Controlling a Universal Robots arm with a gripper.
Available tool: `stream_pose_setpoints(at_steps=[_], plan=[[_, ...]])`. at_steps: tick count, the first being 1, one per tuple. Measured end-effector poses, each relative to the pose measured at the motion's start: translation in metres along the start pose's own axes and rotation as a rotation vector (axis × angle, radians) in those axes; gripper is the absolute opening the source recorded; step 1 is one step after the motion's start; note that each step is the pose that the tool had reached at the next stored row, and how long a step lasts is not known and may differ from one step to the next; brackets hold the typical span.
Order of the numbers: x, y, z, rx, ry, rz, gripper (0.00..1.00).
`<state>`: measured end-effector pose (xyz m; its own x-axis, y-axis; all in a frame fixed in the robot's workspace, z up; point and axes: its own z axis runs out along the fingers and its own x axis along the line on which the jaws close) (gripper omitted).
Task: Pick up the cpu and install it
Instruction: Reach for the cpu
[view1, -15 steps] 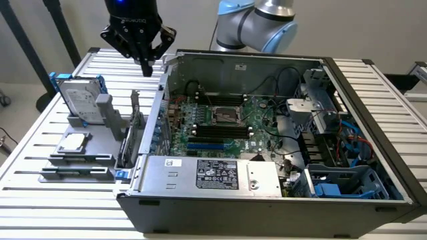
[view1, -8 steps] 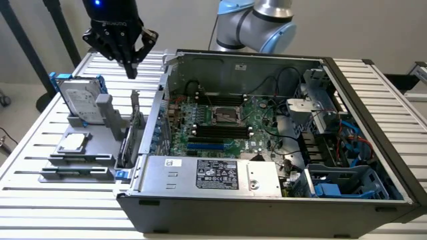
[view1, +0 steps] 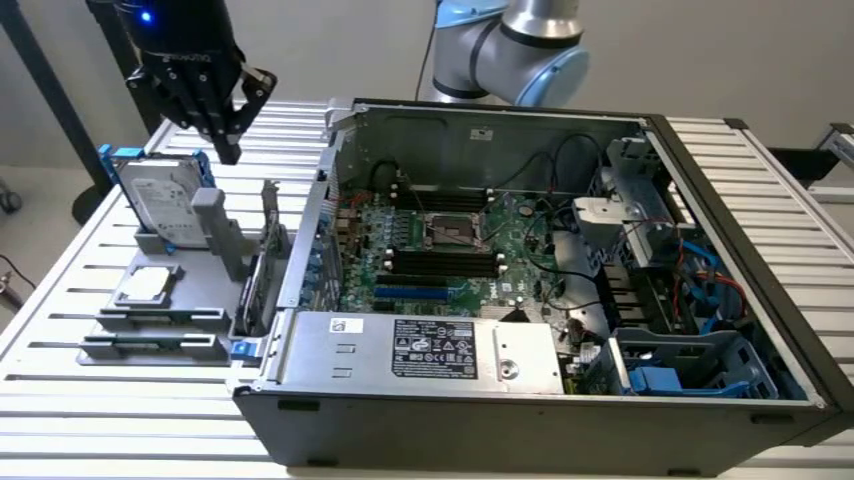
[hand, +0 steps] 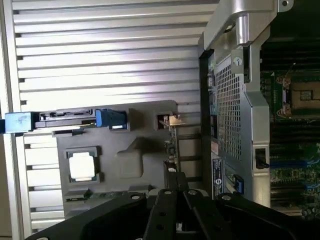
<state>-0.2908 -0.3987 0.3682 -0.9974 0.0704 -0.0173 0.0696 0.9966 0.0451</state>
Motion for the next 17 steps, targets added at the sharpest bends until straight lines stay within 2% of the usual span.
stream_pose_setpoints(at_steps=[17], plan=[[0.077, -0.0061, 0.0183, 0.0074, 0.0014, 0.000, 0.11]])
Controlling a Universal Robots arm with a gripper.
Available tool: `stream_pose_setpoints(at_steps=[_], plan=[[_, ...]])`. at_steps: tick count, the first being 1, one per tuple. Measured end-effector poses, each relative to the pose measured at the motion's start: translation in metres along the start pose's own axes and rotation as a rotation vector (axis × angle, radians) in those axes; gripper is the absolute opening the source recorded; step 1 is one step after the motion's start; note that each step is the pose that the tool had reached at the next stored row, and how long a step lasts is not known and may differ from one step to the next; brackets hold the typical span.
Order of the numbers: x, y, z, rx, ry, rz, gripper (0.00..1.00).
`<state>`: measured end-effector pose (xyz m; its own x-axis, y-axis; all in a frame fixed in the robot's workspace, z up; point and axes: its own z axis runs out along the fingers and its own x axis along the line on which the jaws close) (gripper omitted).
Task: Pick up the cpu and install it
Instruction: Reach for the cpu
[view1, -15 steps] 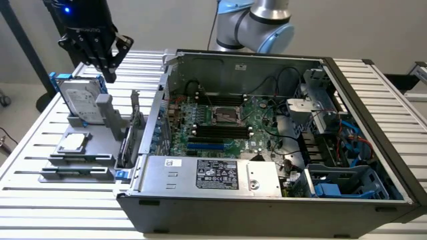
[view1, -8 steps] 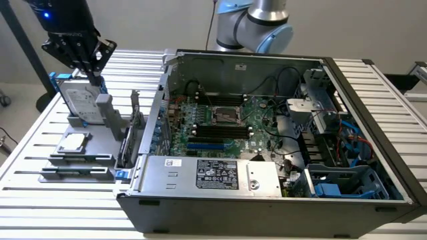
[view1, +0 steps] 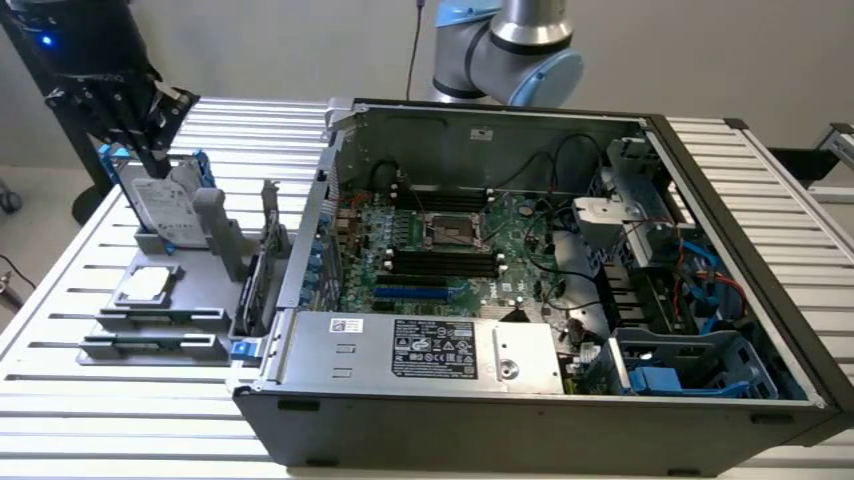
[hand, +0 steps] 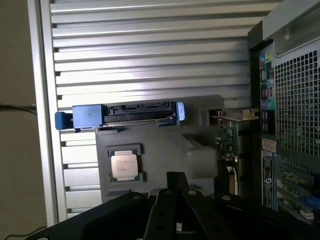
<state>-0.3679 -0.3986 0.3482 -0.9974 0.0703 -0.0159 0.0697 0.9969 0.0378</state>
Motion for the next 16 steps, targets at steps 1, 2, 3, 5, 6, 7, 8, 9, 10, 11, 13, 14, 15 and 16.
stream_pose_setpoints(at_steps=[1, 2, 3, 5, 6, 7, 8, 9, 10, 11, 13, 14, 15, 16], plan=[[0.004, -0.0003, 0.0010, 0.0004, 0.0002, 0.000, 0.11], [0.009, -0.0007, 0.0020, 0.0009, 0.0005, 0.000, 0.11], [0.014, -0.0011, 0.0030, 0.0012, 0.0007, 0.000, 0.11], [0.023, -0.0018, 0.0051, 0.0020, 0.0012, 0.000, 0.11], [0.028, -0.0021, 0.0061, 0.0025, 0.0015, 0.000, 0.11], [0.032, -0.0025, 0.0071, 0.0028, 0.0018, 0.000, 0.11], [0.037, -0.0028, 0.0080, 0.0032, 0.0021, 0.000, 0.11], [0.041, -0.0032, 0.0089, 0.0036, 0.0025, 0.000, 0.11], [0.046, -0.0035, 0.0098, 0.0039, 0.0029, 0.000, 0.11], [0.050, -0.0038, 0.0107, 0.0043, 0.0033, 0.000, 0.11], [0.054, -0.0041, 0.0110, 0.0047, 0.0078, 0.000, 0.11], [0.054, -0.0041, 0.0110, 0.0047, 0.0079, 0.000, 0.11], [0.054, -0.0041, 0.0110, 0.0047, 0.0080, 0.000, 0.11], [0.054, -0.0041, 0.0109, 0.0048, 0.0083, 0.000, 0.11]])
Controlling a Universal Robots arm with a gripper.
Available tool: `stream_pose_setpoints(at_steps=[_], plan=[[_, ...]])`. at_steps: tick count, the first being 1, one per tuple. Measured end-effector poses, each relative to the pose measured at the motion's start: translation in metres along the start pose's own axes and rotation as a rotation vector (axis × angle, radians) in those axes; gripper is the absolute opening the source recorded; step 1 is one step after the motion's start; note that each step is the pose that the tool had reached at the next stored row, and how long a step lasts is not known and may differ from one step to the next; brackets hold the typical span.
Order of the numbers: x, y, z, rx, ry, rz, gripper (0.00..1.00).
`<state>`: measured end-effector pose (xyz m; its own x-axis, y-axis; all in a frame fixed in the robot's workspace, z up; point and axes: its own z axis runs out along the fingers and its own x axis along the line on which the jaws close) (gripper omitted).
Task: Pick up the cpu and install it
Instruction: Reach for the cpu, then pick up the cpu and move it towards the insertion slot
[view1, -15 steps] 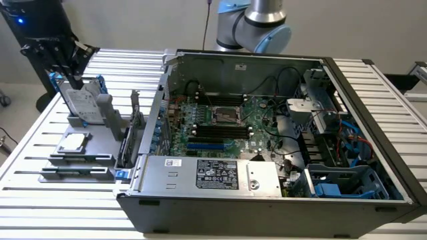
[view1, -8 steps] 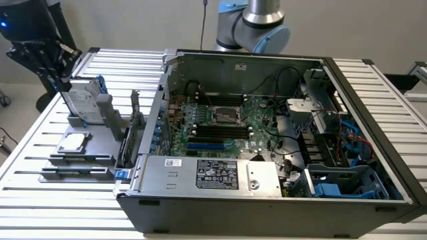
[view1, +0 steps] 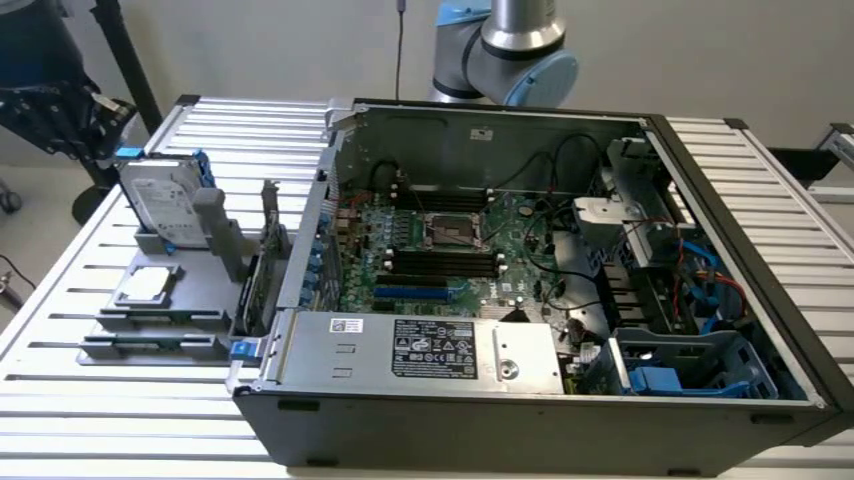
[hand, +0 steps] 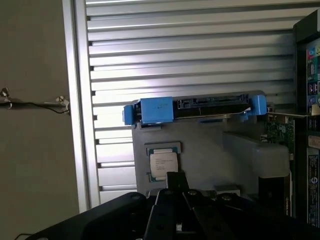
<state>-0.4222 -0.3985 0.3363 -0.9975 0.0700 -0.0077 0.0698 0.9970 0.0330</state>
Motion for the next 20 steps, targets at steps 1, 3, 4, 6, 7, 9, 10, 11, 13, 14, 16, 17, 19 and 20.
stream_pose_setpoints(at_steps=[1, 3, 4, 6, 7, 9, 10, 11, 13, 14, 16, 17, 19, 20], plan=[[0.0001, 0.0000, 0.0000, 0.0000, 0.0000, 0.000, 0.11], [0.0001, 0.0000, 0.0001, -0.0001, 0.0001, 0.000, 0.11], [0.0002, 0.0000, 0.0001, -0.0001, 0.0001, 0.000, 0.11], [0.0003, 0.0000, 0.0001, 0.0000, 0.0002, 0.000, 0.11], [0.0003, 0.0000, 0.0001, -0.0001, 0.0002, 0.000, 0.11], [0.0004, 0.0000, 0.0000, 0.0000, 0.0004, 0.000, 0.11], [0.0004, 0.0000, 0.0001, -0.0001, 0.0004, 0.000, 0.12], [0.0005, 0.0000, 0.0001, -0.0001, 0.0005, 0.000, 0.12], [0.0005, 0.0000, 0.0001, 0.0000, 0.0006, 0.000, 0.24], [0.0005, 0.0000, 0.0000, 0.0000, 0.0006, 0.000, 0.24], [0.0005, 0.0000, 0.0001, 0.0000, 0.0006, 0.000, 0.36], [0.0005, 0.0000, 0.0001, 0.0000, 0.0006, 0.000, 0.42], [0.0005, 0.0000, 0.0001, 0.0000, 0.0006, 0.000, 0.47], [0.0006, 0.0000, 0.0002, 0.0000, 0.0007, 0.000, 0.53]])
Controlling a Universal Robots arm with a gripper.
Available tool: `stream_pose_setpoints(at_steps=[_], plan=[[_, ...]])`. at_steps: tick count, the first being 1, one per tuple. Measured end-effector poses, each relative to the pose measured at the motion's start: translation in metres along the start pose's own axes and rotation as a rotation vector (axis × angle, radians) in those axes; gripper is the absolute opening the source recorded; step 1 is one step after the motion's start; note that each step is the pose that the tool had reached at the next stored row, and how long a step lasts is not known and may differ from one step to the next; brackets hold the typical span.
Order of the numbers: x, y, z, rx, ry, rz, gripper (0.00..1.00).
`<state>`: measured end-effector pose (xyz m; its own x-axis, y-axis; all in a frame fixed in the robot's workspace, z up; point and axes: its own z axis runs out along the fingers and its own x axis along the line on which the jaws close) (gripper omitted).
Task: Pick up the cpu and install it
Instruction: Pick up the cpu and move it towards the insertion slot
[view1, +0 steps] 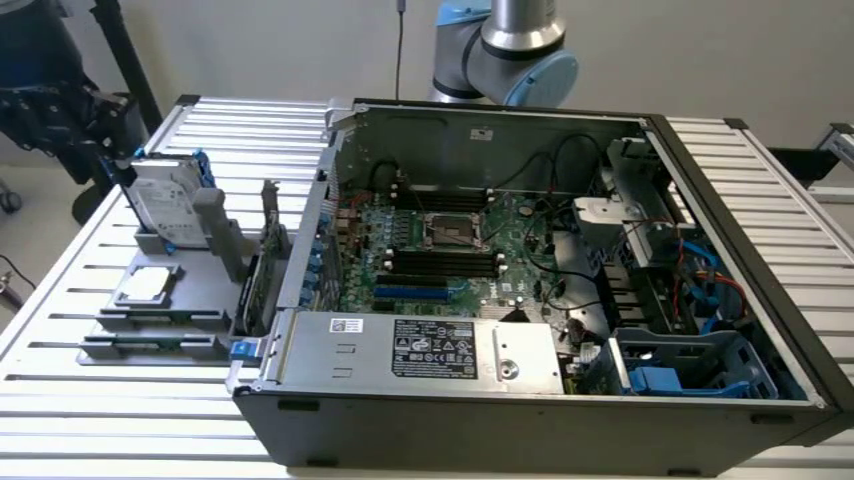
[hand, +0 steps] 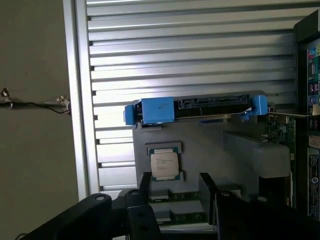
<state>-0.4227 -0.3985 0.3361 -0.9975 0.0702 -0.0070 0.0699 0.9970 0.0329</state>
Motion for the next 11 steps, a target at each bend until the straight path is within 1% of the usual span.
stream_pose_setpoints(at_steps=[1, 3, 4, 11], plan=[[0.000, 0.0000, 0.0006, -0.0001, -0.0002, 0.000, 0.59], [0.000, -0.0002, 0.0039, 0.0000, -0.0001, 0.000, 0.59], [0.001, -0.0002, 0.0056, 0.0000, 0.0000, 0.000, 0.65], [0.004, -0.0032, 0.0183, -0.0001, -0.0001, -0.001, 0.65]])
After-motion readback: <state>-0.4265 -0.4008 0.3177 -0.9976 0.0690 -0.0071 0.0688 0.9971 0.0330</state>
